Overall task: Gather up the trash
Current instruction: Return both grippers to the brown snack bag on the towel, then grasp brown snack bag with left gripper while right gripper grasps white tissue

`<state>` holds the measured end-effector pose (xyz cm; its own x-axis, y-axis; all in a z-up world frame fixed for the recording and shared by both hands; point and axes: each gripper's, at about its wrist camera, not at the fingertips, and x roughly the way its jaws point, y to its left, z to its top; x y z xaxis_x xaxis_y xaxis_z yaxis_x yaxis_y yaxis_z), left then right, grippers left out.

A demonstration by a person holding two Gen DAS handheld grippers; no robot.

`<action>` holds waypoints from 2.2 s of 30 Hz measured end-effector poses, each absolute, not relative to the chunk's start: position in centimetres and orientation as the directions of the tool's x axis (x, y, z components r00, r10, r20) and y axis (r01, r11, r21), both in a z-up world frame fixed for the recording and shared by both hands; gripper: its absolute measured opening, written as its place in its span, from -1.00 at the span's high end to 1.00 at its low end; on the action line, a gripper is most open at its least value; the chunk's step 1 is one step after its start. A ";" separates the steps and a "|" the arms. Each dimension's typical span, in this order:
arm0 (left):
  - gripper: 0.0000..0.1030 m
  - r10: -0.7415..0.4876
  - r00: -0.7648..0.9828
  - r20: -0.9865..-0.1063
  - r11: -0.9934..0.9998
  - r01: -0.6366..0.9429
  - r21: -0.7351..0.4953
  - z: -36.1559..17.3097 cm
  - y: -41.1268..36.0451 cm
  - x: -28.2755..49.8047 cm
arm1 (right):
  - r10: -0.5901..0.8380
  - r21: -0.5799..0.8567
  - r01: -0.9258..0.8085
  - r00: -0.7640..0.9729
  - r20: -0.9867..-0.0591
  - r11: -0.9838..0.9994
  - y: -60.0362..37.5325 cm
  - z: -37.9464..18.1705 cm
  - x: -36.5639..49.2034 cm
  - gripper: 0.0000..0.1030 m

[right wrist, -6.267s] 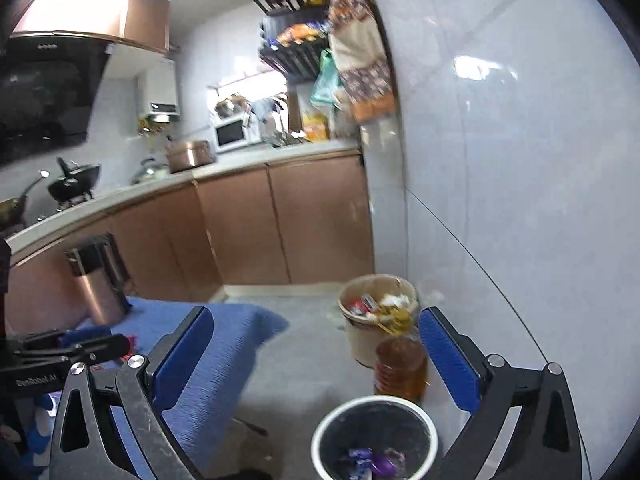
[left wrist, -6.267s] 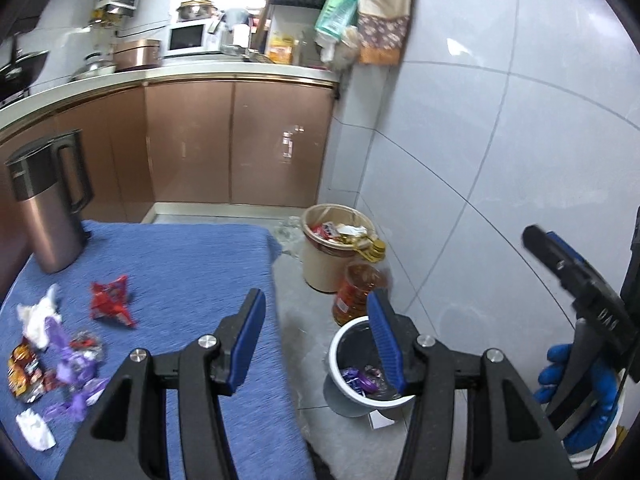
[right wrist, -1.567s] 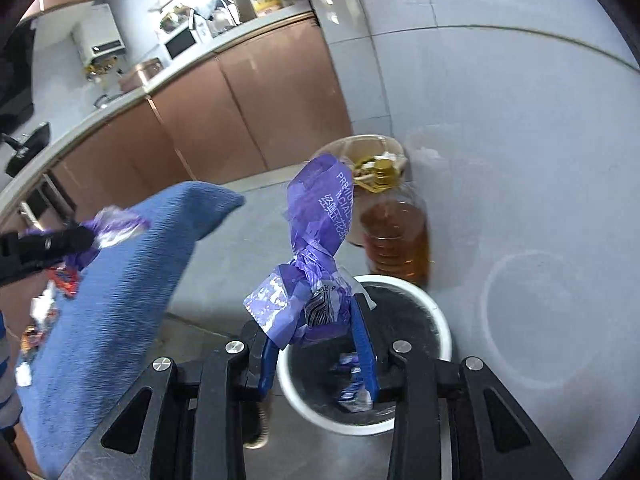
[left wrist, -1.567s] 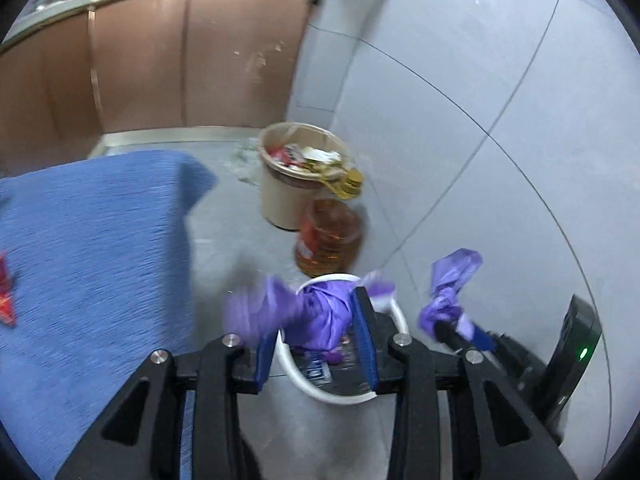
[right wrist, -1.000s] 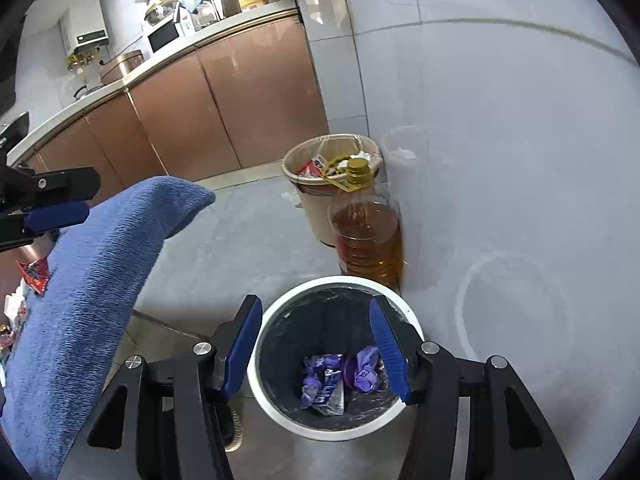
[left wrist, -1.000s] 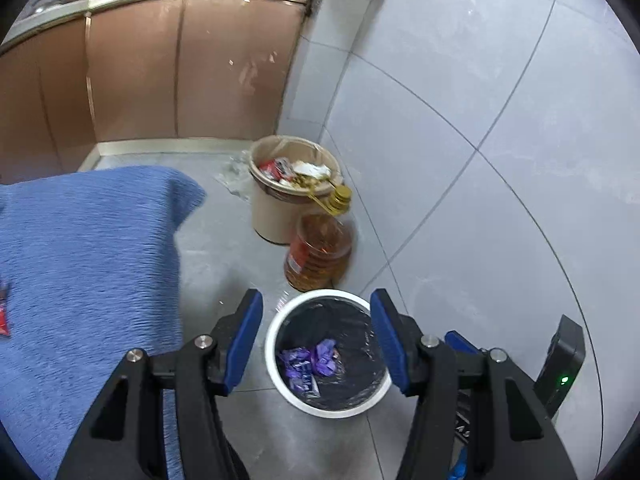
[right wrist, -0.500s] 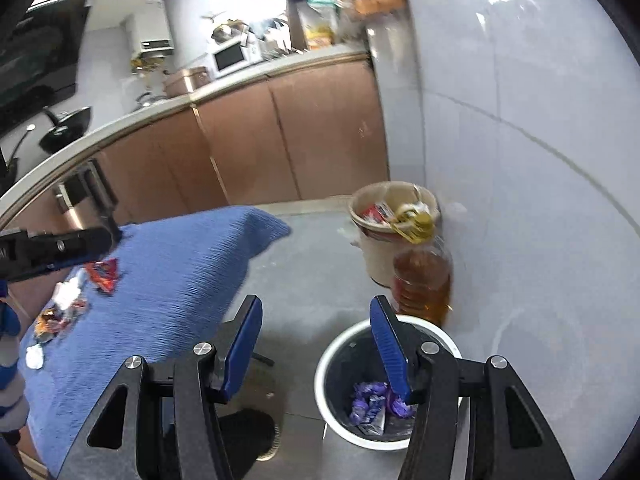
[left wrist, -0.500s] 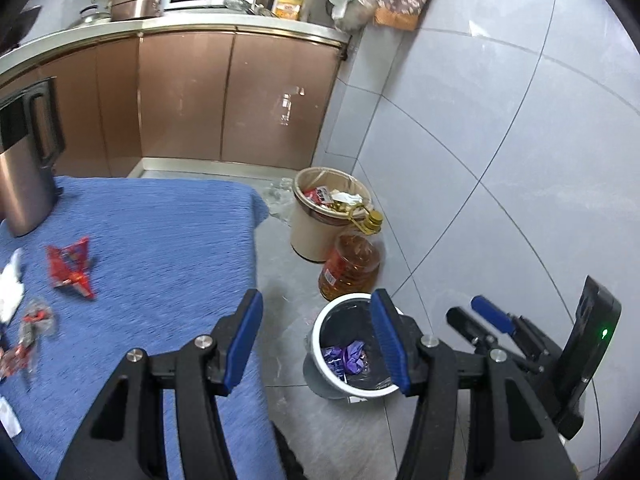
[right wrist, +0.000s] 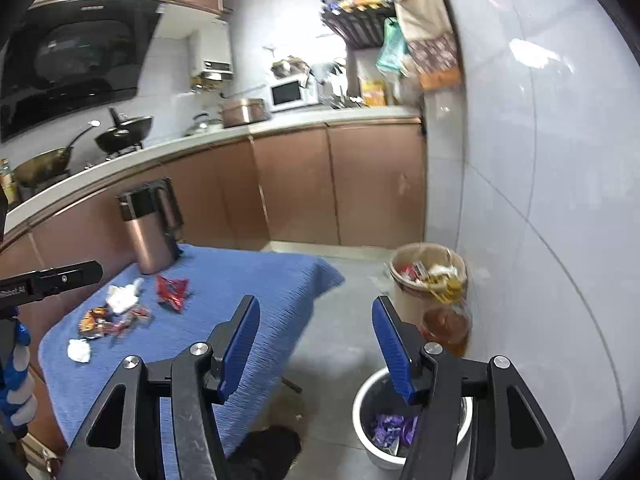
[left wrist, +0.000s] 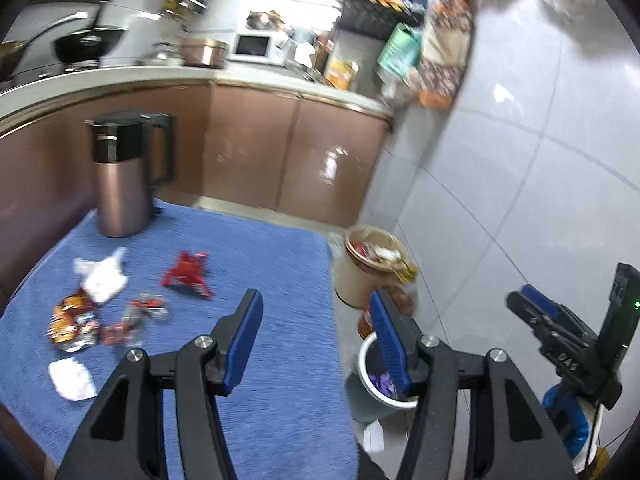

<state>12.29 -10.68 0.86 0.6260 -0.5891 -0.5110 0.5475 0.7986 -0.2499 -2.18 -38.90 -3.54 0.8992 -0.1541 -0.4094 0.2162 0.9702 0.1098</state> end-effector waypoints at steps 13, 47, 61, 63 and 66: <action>-0.05 -0.428 0.755 -0.497 0.903 0.335 -0.268 0.8 5.3 13.4 | 0.047 0.102 -0.011 0.933 -0.356 0.995 -31.4 1.1 0.1 -0.11; 0.78 -0.491 0.510 -0.706 0.871 0.300 -0.389 -18.1 14.5 34.2 | 0.451 0.262 -0.393 0.534 -0.715 0.881 -11.0 -12.4 31.8 -0.11; 0.85 -0.511 0.630 -0.584 0.843 0.237 -0.482 -18.4 18.1 32.8 | 0.412 0.268 -0.350 0.451 -0.792 0.897 -8.1 -18.0 38.1 -0.11; 0.86 -0.498 0.642 -0.583 0.844 0.207 -0.494 -18.7 18.7 32.9 | 0.403 0.261 -0.349 0.440 -0.803 0.900 -7.9 -18.6 38.4 -0.11; 0.86 -0.496 0.658 -0.566 0.830 0.169 -0.531 -18.9 19.6 33.0 | 0.387 0.249 -0.344 0.428 -0.817 0.905 -7.7 -19.5 38.8 -0.11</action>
<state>33.02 19.64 -18.89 0.6583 -0.4961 -0.5662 0.1689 0.8303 -0.5312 38.76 -7.74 -19.47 0.4279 0.3874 -0.8166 -0.3437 0.9054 0.2494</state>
